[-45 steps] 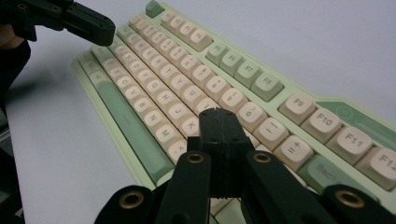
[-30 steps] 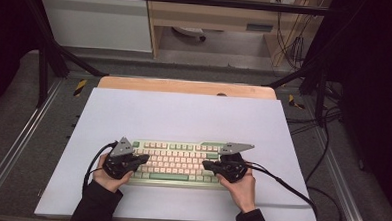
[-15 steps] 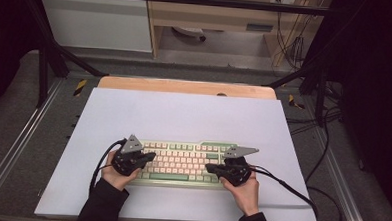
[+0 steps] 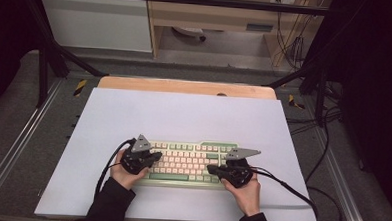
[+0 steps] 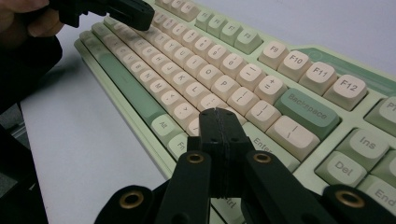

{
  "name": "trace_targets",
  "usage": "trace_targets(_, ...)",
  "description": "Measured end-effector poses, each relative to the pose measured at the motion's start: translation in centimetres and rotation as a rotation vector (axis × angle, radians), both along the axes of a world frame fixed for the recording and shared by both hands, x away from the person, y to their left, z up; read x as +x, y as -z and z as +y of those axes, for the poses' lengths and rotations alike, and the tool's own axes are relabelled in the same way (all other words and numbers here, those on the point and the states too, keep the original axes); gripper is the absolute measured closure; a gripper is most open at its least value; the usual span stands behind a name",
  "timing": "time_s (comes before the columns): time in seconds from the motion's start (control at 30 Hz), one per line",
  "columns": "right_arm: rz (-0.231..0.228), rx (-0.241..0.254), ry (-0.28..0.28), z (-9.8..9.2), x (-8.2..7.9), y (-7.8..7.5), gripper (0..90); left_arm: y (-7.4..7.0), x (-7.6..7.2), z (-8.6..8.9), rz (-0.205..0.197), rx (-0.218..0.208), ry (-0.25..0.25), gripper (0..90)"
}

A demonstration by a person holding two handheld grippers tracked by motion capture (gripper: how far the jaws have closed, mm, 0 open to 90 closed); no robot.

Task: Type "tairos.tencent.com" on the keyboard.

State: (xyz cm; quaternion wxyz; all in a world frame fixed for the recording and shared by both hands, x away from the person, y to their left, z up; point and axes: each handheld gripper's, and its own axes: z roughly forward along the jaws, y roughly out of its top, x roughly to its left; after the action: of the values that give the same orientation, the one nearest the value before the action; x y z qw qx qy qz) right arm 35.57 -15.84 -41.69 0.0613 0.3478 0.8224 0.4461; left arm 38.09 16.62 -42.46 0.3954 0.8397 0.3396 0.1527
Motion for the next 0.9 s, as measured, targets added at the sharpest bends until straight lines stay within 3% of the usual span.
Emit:
trace_targets(0.6,-0.004,0.000,0.000,-0.25,-0.07,0.13,90.0,0.70,0.12,-0.19,0.004,0.002,0.010,89.9)
trace_targets(0.9,-0.004,0.001,-0.001,-0.29,-0.07,0.05,90.0,0.27,-0.24,-0.05,-0.004,-0.006,0.019,89.8)
